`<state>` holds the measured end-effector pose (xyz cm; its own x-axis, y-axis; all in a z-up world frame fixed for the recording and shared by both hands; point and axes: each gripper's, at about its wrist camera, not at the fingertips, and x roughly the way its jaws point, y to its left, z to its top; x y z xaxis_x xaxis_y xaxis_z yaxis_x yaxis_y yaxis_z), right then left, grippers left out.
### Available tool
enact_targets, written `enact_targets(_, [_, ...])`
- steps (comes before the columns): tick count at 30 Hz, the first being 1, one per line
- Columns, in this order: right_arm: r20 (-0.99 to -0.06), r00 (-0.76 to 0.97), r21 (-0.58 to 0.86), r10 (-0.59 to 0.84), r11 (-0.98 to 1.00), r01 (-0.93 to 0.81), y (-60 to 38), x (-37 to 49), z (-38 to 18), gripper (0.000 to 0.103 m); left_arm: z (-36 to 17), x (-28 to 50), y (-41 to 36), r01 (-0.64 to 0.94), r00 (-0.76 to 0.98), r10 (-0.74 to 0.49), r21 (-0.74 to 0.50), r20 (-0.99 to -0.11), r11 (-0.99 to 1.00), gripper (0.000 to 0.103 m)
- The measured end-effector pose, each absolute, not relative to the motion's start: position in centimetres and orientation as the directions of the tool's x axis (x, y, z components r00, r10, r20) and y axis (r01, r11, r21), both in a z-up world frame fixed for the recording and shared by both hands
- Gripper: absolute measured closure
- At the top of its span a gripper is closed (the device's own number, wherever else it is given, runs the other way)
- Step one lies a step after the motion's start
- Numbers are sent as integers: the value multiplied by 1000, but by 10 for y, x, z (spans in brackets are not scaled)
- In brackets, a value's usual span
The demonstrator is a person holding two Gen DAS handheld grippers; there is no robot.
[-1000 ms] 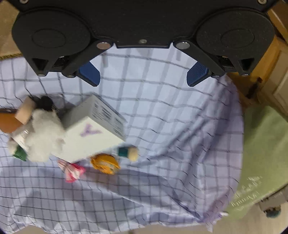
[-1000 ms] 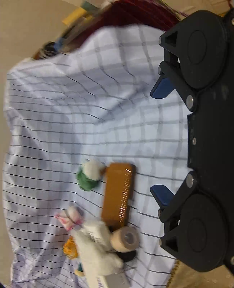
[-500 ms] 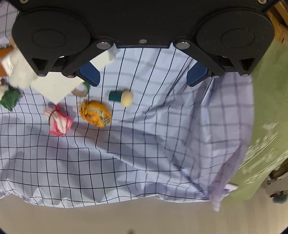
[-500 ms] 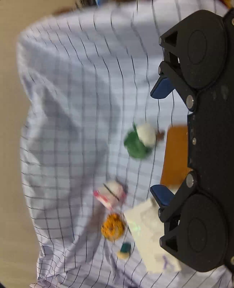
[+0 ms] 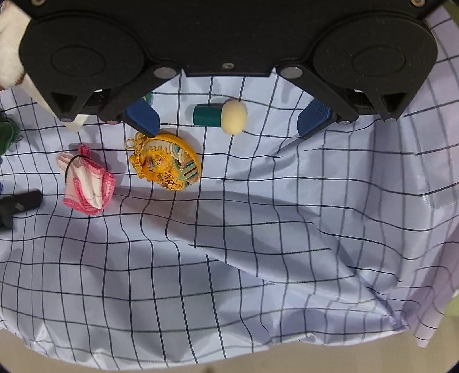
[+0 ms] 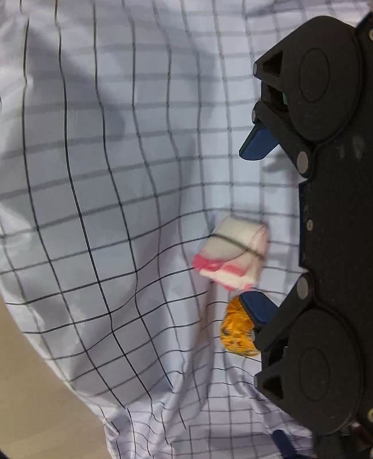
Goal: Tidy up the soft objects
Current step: 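Grasp the pink-white towel with the right tool while the left tool grasps the yellow pouch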
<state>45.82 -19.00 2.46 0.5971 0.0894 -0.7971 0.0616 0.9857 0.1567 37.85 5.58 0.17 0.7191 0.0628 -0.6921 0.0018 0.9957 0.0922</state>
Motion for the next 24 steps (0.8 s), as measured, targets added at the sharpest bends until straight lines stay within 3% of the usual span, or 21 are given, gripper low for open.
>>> enact_targets(9, [-864, 494, 151, 93, 985, 79, -166, 527, -21, 11, -17, 394, 62, 29, 687, 52, 98, -725, 995, 3])
enact_targets(15, [-904, 401, 204, 151, 975, 91, -160, 556, -46, 20, -21, 400, 57, 39, 680, 47, 100, -732, 994, 3])
enact_targets(24, [-852, 512, 159, 108, 986, 56, -175, 525, -4, 23, -21, 427, 24, 98, 676, 21, 118, -737, 988, 3])
